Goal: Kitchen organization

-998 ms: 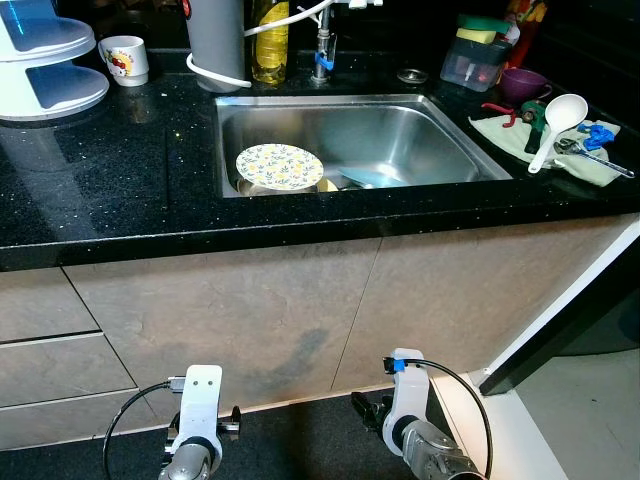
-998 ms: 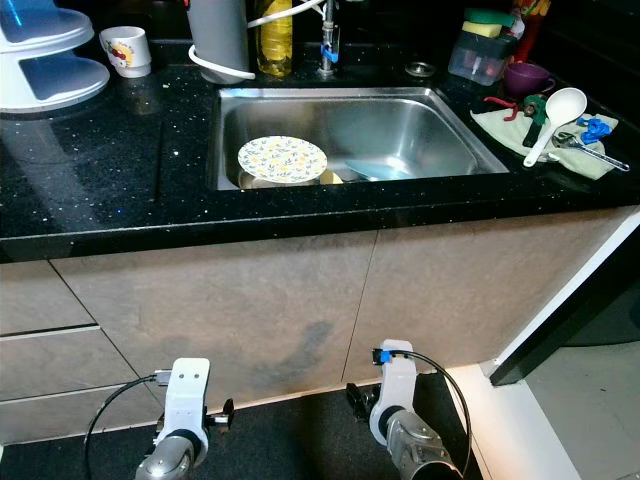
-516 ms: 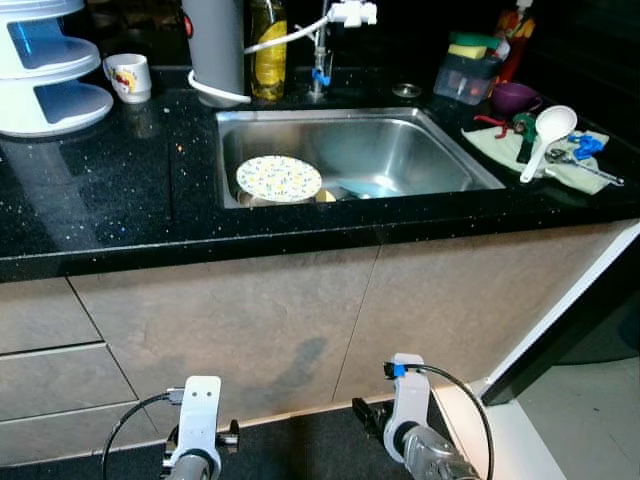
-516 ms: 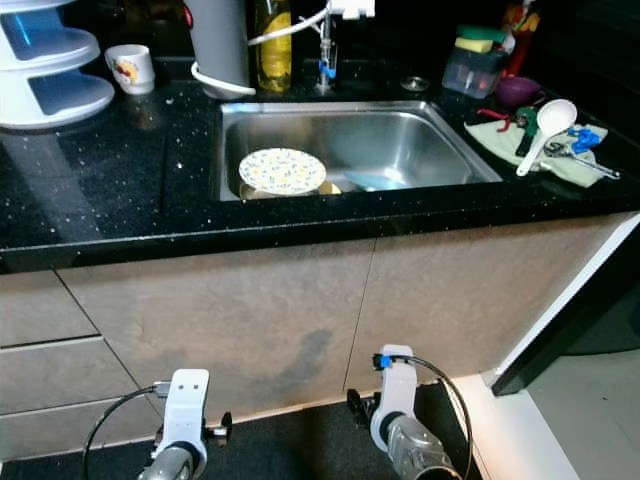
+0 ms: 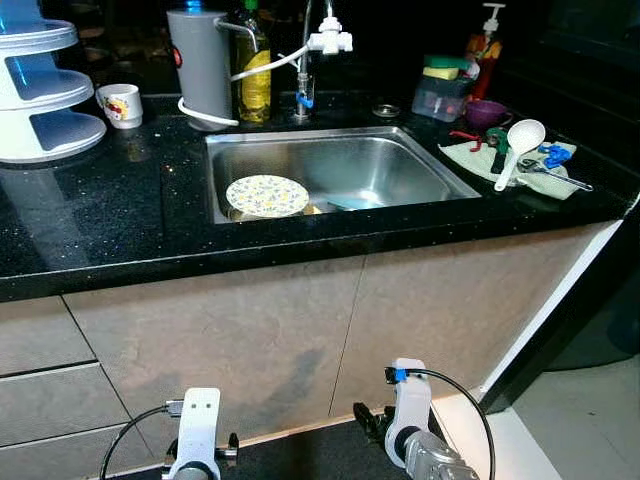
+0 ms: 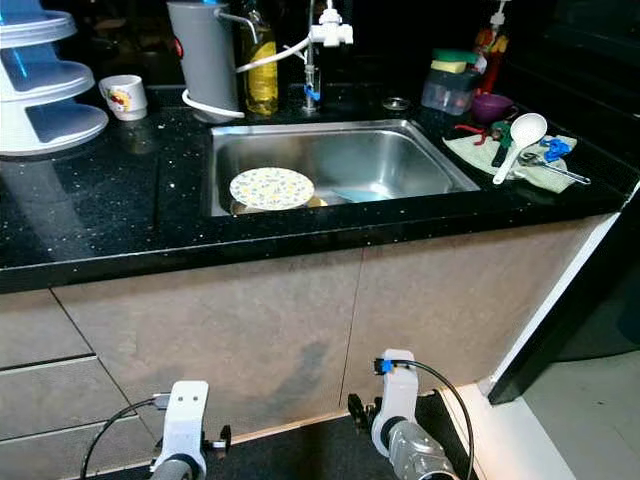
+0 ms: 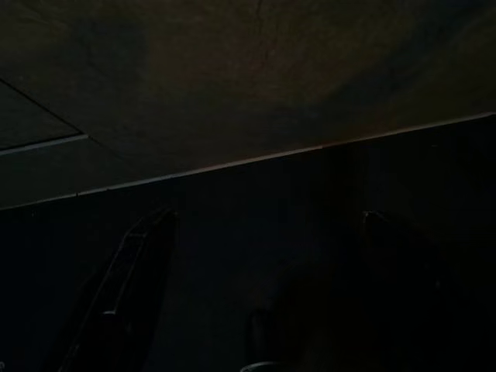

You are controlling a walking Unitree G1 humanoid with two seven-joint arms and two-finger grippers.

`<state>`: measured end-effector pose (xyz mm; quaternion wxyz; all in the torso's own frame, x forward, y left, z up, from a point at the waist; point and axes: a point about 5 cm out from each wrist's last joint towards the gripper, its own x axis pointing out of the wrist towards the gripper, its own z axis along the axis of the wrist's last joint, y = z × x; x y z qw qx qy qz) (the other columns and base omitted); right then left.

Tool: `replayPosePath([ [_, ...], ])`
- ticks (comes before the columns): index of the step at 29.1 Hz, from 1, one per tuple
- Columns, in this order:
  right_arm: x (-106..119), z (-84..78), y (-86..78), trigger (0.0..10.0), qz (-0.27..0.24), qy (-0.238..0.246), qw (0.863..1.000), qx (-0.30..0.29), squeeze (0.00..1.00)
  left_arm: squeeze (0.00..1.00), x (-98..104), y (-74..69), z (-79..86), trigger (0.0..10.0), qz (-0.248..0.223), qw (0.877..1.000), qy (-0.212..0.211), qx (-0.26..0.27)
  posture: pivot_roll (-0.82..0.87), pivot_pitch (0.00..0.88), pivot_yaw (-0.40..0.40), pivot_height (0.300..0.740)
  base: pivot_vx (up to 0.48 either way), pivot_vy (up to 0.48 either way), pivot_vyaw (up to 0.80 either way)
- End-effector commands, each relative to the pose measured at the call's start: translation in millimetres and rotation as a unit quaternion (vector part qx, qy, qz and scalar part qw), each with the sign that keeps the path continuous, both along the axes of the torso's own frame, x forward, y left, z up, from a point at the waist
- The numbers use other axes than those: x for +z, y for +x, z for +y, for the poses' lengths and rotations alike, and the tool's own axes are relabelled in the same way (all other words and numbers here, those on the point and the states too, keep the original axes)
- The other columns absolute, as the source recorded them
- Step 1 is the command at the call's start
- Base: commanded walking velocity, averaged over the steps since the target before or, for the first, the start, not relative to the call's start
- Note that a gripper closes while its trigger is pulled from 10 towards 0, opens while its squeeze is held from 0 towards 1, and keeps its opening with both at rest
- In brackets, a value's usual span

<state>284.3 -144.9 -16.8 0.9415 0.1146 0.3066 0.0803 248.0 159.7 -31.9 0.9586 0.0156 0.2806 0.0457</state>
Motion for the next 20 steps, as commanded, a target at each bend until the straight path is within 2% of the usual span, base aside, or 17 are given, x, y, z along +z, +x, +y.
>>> replayPosePath([
  [1,-5.7,-1.1,-6.0,10.0,0.016,0.002,1.000,-0.003,0.00,0.00,-2.9,-2.6,-0.5,10.0,0.007,1.000,0.001,0.001,-0.04,0.063,-0.050,0.740,0.000,0.000,0.00],
  [11,-5.1,-1.1,-5.2,10.0,0.014,-0.002,1.000,-0.004,0.00,0.00,-2.3,-0.5,0.3,10.0,0.007,1.000,0.002,0.001,-0.04,0.063,-0.048,0.740,0.000,0.000,0.00],
  [20,-1.9,-2.0,-1.4,10.0,0.009,-0.010,1.000,-0.002,0.00,0.00,1.1,5.3,-6.7,10.0,0.005,1.000,-0.006,-0.016,-0.05,0.095,-0.042,0.740,0.000,0.000,0.00],
])
